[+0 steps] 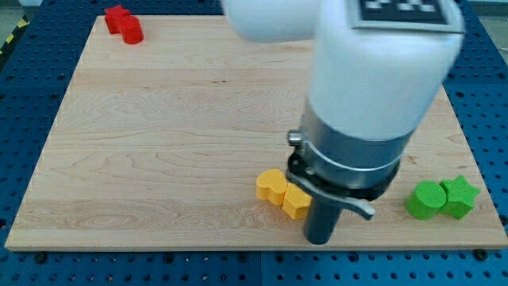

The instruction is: Separate the yellow hexagon from the yellow heart

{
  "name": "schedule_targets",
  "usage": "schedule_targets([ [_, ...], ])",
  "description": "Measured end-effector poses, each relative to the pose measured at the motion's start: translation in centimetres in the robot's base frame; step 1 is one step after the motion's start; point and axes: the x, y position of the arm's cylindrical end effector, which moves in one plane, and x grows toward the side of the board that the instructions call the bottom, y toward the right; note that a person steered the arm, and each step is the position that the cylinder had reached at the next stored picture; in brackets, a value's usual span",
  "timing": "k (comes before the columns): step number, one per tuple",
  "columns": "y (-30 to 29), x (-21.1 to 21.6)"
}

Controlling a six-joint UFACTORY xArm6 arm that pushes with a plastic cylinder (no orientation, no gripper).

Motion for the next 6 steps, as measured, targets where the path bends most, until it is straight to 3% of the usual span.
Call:
schedule_targets([
  [3, -5.1, -1.4],
  [6, -1.1, -3.0],
])
